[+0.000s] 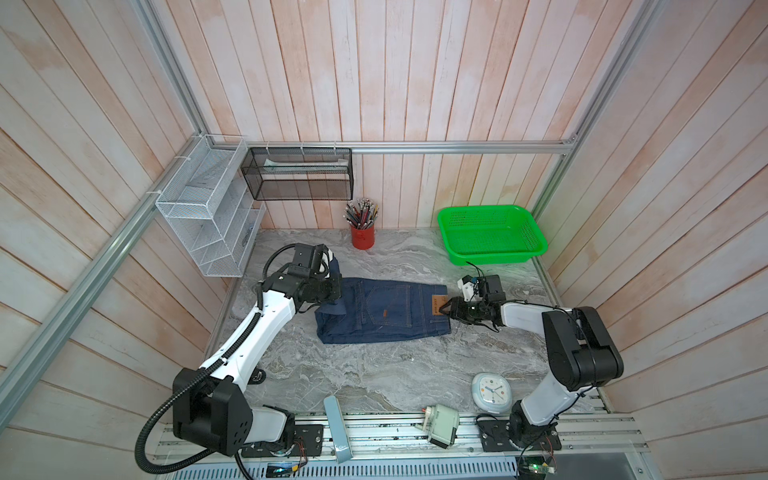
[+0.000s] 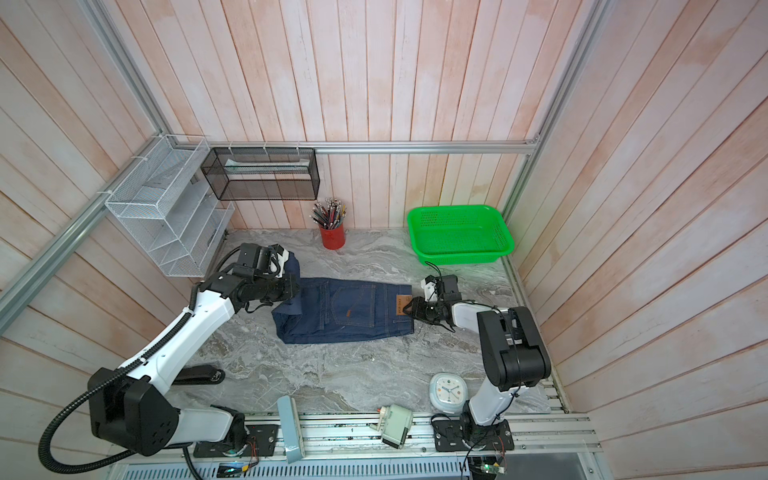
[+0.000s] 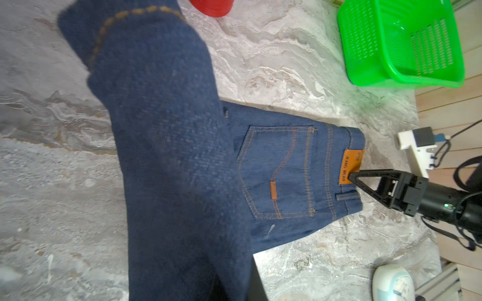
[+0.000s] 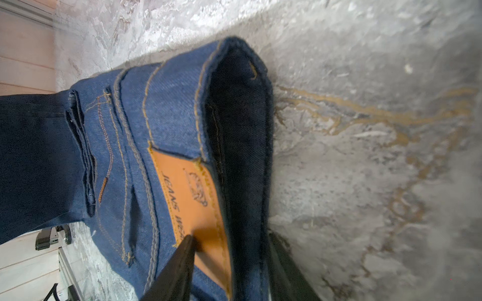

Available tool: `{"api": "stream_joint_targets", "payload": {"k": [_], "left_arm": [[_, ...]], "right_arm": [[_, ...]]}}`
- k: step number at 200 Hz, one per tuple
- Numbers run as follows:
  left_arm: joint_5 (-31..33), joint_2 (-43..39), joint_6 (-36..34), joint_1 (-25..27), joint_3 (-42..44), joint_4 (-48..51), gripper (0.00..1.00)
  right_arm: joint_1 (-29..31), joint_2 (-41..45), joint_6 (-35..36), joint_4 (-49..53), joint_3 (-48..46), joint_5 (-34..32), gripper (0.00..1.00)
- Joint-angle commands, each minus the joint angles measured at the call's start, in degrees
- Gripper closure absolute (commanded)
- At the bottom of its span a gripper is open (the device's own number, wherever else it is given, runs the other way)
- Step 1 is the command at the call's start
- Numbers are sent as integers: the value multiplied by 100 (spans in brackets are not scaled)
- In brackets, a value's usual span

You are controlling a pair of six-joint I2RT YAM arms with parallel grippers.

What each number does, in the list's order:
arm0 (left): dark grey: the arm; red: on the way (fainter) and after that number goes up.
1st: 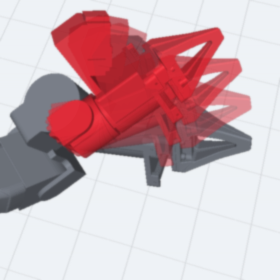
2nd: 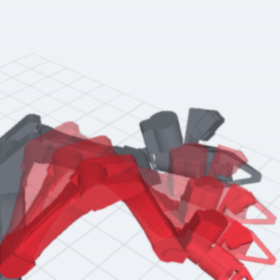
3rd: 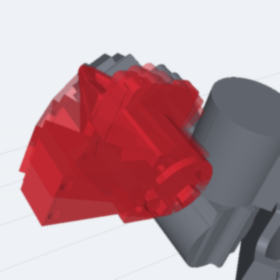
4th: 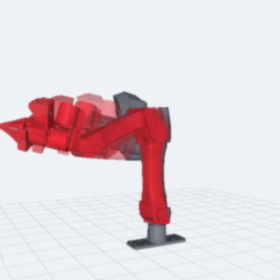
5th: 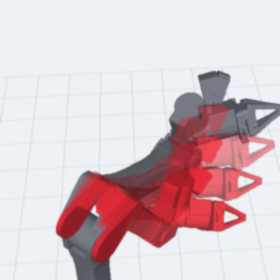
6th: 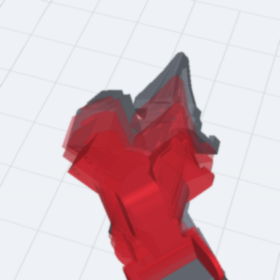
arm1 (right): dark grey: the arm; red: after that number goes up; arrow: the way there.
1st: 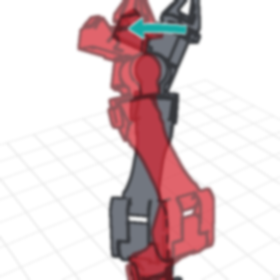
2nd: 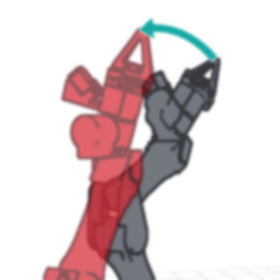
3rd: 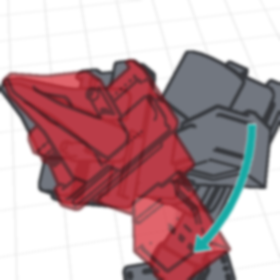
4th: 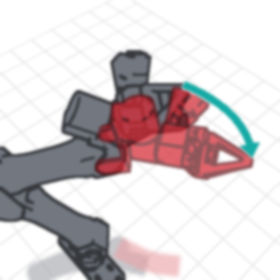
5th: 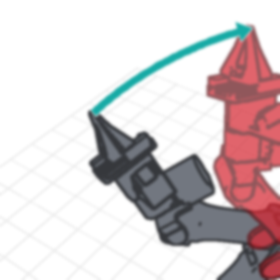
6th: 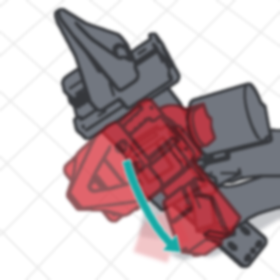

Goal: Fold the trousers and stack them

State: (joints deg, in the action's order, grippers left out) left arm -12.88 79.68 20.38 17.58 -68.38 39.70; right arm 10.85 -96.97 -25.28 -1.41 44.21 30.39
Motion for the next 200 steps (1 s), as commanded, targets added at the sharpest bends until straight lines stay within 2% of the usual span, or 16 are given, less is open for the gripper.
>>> {"api": "stream_joint_targets", "payload": {"k": [1,43,85,147,200], "left_arm": [[-198,198,242,273,-122,-569,100],[-269,607,564,787,-168,-1122,100],[-222,1354,907,1417,-491,-1539,100],[-224,2698,1108,2194,-1586,-1711,100],[-276,3718,1148,2647,-2592,-1437,100]], "right_arm": [[49,-151,12,11,-120,66,55],[69,-112,5,-73,-219,71,58],[75,-103,-4,-84,-252,102,60],[83,-59,14,-98,-316,38,60],[84,-84,14,-140,-350,72,60]]}}
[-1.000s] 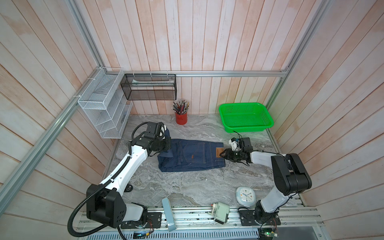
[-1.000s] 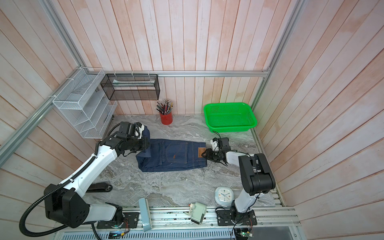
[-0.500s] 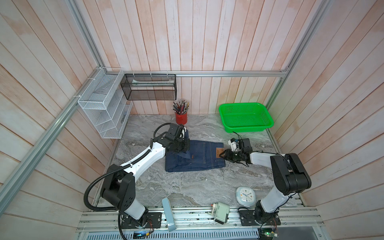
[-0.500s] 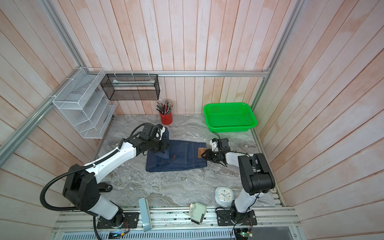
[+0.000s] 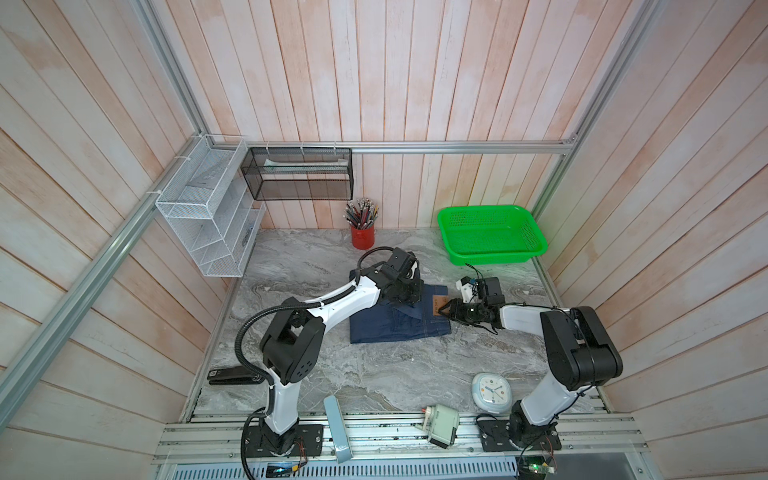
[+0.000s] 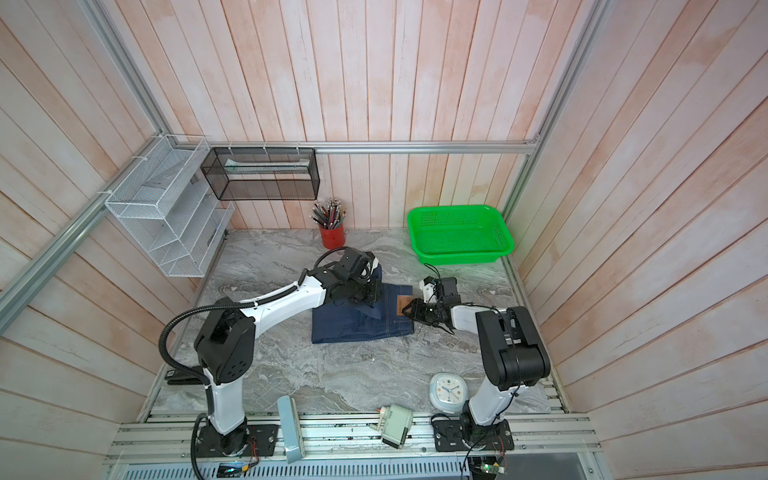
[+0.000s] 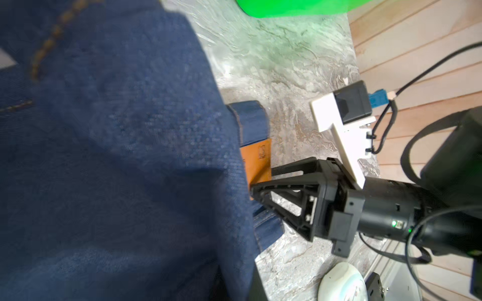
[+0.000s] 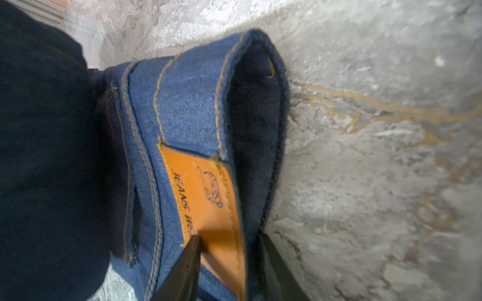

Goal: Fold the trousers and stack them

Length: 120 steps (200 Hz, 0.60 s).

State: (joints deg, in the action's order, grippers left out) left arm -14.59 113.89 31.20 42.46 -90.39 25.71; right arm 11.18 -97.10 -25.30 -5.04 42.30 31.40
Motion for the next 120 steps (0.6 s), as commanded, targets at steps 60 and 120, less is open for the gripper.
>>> {"api": "stream_joint_targets", "payload": {"k": [60,120], "left_arm": [[-59,711,124,228,-689,-14,100],[-136,836,160,246,-674,-136,100]], "right_arm": [[53,-91,33,213,-157,-9,60],[51,-102,7,257,-83,1,60]]}}
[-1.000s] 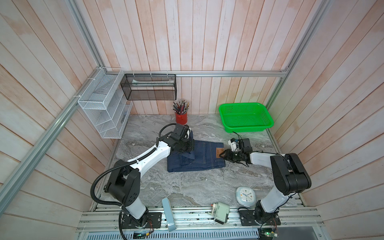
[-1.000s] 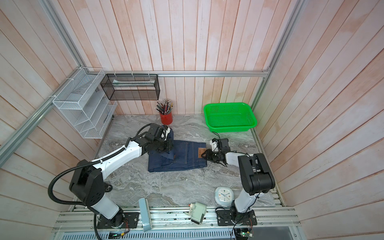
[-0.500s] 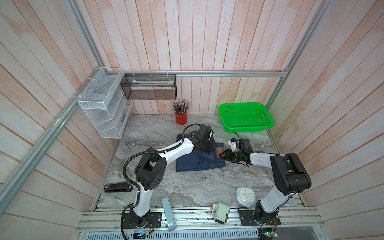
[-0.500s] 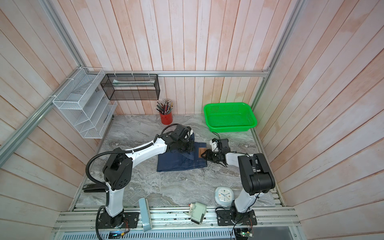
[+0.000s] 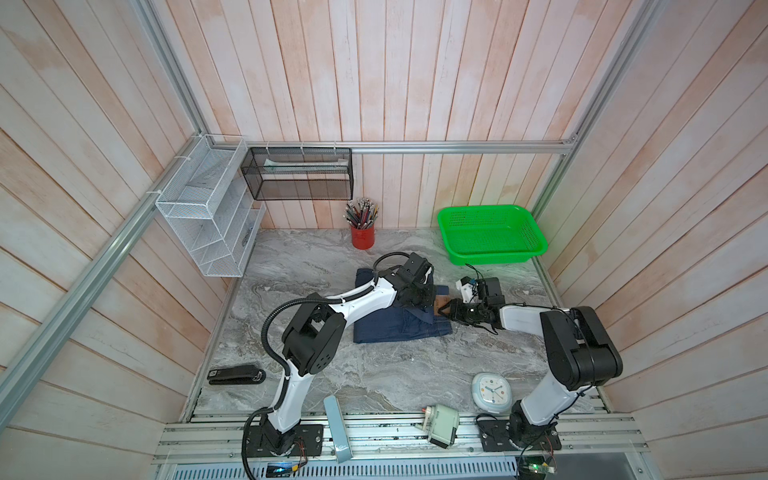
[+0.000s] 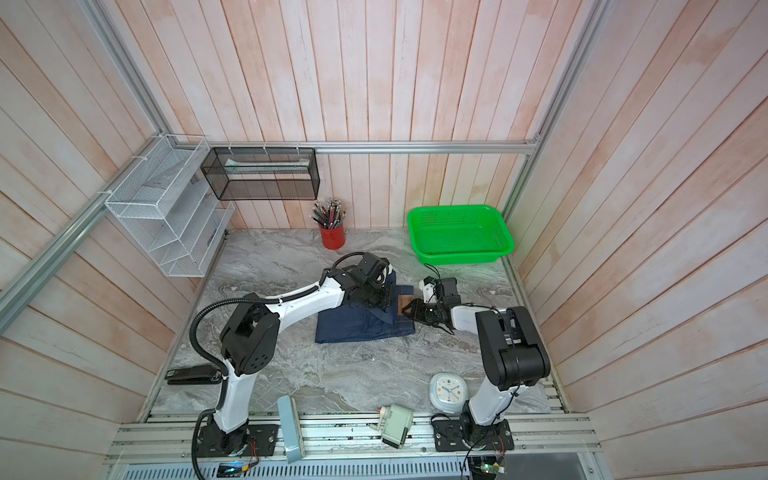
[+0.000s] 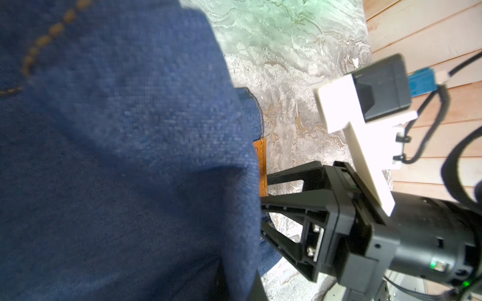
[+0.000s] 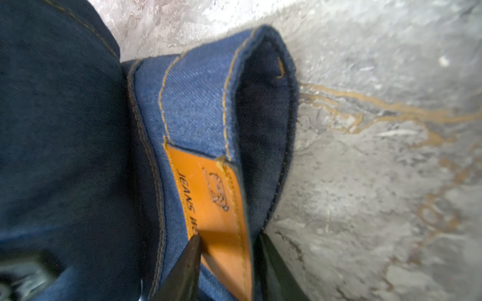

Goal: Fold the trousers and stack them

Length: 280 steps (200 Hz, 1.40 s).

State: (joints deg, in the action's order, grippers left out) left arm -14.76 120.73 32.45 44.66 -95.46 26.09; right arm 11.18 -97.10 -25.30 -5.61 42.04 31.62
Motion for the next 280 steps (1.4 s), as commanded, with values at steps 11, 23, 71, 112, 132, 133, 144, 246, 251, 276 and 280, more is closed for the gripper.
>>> {"api": "stream_joint_targets", "payload": {"k": [11,23,71,112,132,133,144,246,251,276,280], "left_arm": [[-140,191,58,35,-177,-200,100],[-159,239,59,49,-207,-222,100],[-239,370,78,69,-311,-261,100],[-308,508,60,161,-497,-192,100],[-327,596,103,192,-568,-197,100],[-326,598,103,192,-573,-194,100],[-341,648,118,201,-628,-191,100],[-579,297,191,232,-541,-372,79],[-588,255,207,233,-523,-397,77],[-677,28,218,227,-454,-525,66],[-685,-21,229,227,-427,-556,65]], "right_arm": [[51,-74,16,340,-47,-30,60],[51,-23,16,374,-23,-51,60],[42,133,47,517,85,-156,60],[34,100,69,527,93,-163,61],[38,90,52,500,85,-146,61],[36,88,52,495,85,-147,61],[35,95,56,499,85,-143,61],[16,216,104,595,100,-243,61],[11,233,104,603,102,-259,60],[-14,365,95,642,107,-410,57],[-27,393,95,649,118,-436,57]]}}
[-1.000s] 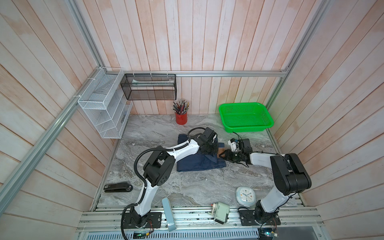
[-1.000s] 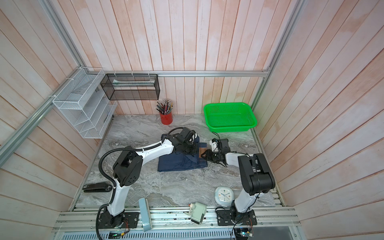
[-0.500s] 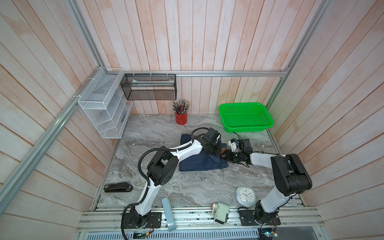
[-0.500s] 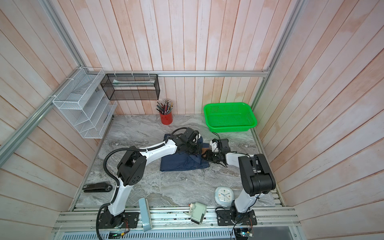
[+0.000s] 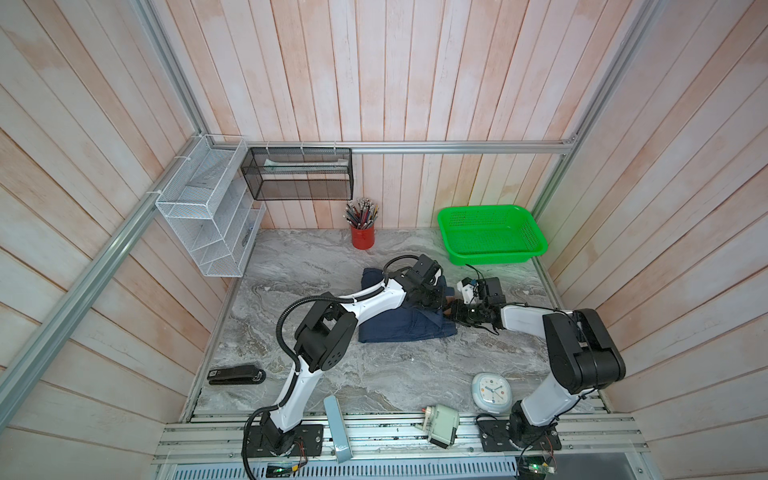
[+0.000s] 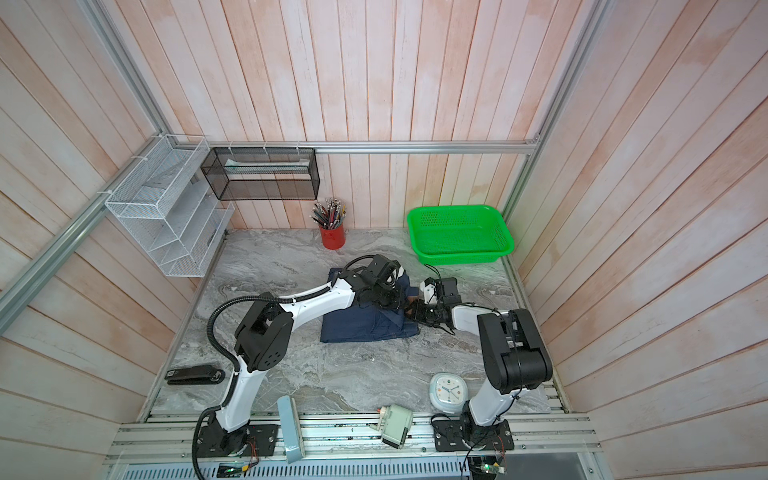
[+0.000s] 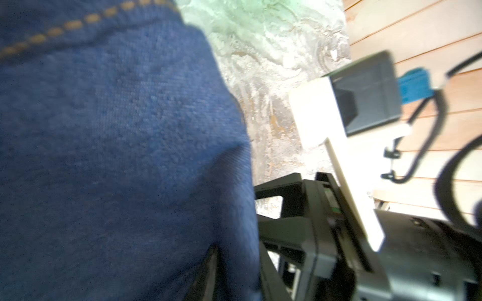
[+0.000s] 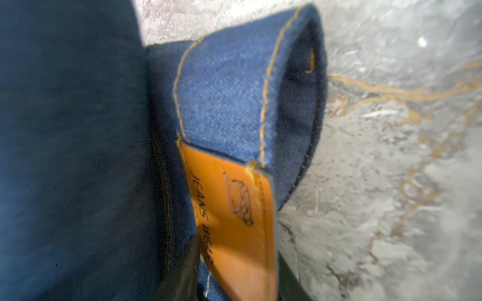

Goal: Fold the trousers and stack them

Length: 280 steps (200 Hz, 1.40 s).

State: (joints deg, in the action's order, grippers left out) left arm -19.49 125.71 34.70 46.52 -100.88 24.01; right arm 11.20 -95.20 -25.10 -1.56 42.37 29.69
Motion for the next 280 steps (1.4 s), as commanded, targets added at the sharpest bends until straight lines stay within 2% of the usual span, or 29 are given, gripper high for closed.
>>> {"api": "stream_joint_targets", "payload": {"k": [1,33,97,121,145,169,227,280], "left_arm": [[-218,-529,3,41,115,-360,63],[-216,-981,-7,50,259,-510,51],[354,-1998,-135,-39,1108,-645,48],[204,-1966,127,-143,1704,-1163,53],[-316,-1520,658,-131,2133,-2138,61],[-642,-939,1118,-9,2257,-2741,66],[-918,-89,1337,343,2224,-2881,73],[-798,-307,1259,384,2547,-2789,73]], "right_arm": [[-30,203,76,249,86,-244,57],[-193,558,-8,314,58,-521,52],[-566,1849,-14,1154,337,-1659,50],[-329,2054,-163,900,387,-1362,54],[-32,1668,-144,762,597,-766,57],[16,1379,-230,622,625,-560,61],[22,752,54,676,862,-223,66],[23,58,196,625,1431,64,68]]}}
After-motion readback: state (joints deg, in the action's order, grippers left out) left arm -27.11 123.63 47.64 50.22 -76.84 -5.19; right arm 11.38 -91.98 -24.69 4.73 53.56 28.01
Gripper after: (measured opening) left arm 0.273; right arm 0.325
